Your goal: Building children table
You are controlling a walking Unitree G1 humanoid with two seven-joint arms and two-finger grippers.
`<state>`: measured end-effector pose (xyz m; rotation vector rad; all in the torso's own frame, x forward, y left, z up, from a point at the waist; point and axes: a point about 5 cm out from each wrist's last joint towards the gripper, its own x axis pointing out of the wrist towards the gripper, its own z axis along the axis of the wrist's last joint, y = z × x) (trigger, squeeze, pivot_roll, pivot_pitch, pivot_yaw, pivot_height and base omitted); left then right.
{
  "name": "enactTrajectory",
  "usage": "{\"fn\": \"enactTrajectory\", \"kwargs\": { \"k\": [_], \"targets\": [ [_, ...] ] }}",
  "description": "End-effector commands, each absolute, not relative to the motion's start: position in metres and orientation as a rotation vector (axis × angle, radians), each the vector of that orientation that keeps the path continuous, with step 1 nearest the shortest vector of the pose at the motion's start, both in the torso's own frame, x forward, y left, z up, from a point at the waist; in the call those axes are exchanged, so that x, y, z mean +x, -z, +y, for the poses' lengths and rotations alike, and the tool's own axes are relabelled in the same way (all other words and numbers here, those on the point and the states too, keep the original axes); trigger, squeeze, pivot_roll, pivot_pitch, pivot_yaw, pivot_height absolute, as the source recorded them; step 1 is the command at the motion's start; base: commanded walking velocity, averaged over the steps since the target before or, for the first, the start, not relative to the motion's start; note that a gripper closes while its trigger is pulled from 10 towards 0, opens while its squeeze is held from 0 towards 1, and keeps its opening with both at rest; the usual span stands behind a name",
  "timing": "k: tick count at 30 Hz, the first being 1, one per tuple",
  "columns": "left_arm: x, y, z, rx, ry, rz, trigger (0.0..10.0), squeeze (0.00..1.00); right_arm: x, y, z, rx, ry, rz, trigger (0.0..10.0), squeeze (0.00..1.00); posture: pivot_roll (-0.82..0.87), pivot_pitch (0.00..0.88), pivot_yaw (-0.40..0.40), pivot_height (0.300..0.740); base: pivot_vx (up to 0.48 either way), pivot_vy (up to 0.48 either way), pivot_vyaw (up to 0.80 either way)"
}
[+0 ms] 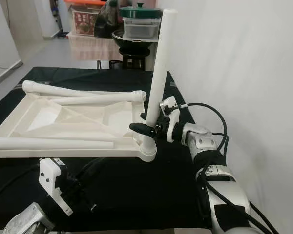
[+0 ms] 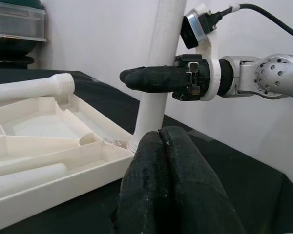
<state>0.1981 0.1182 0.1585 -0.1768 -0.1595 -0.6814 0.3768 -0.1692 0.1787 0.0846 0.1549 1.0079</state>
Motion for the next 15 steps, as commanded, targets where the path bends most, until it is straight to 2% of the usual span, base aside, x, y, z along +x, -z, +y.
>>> {"fn": "enactTrajectory", "kwargs": {
  "k": [1, 7, 11, 14, 15],
  "targets": [
    [0.2, -0.156, 0.118, -0.177, 0.684, -0.154, 10.0, 0.0, 0.379, -0.18, -0.166, 0.082, -1.009, 0.15, 0.0, 0.0, 0.04, 0.0, -0.09, 0.74, 0.0, 0.0, 0.0],
    [0.2, -0.156, 0.117, -0.178, 0.684, -0.156, 10.0, 0.0, 0.38, -0.181, -0.17, 0.07, -0.975, 0.126, 0.0, 0.0, 0.03, 0.0, -0.089, 0.74, 0.0, 0.0, 0.0],
    [0.197, -0.159, 0.115, -0.181, 0.686, -0.163, 10.0, 0.0, 0.375, -0.172, -0.186, 0.003, -0.797, 0.085, 0.0, 0.0, 0.02, 0.0, -0.093, 0.74, 0.0, 0.0, 0.0],
    [0.196, -0.16, 0.116, -0.181, 0.686, -0.165, 10.0, 0.0, 0.371, -0.167, -0.186, -0.023, -0.717, 0.082, 0.0, 0.0, 0.01, 0.0, -0.1, 0.74, 0.0, 0.0, 0.0],
    [0.195, -0.161, 0.116, -0.181, 0.686, -0.166, 10.0, 0.0, 0.367, -0.164, -0.184, -0.039, -0.617, 0.07, 0.0, 0.0, 0.01, 0.0, -0.1, 0.74, 0.0, 0.0, 0.0]
  ]
}}
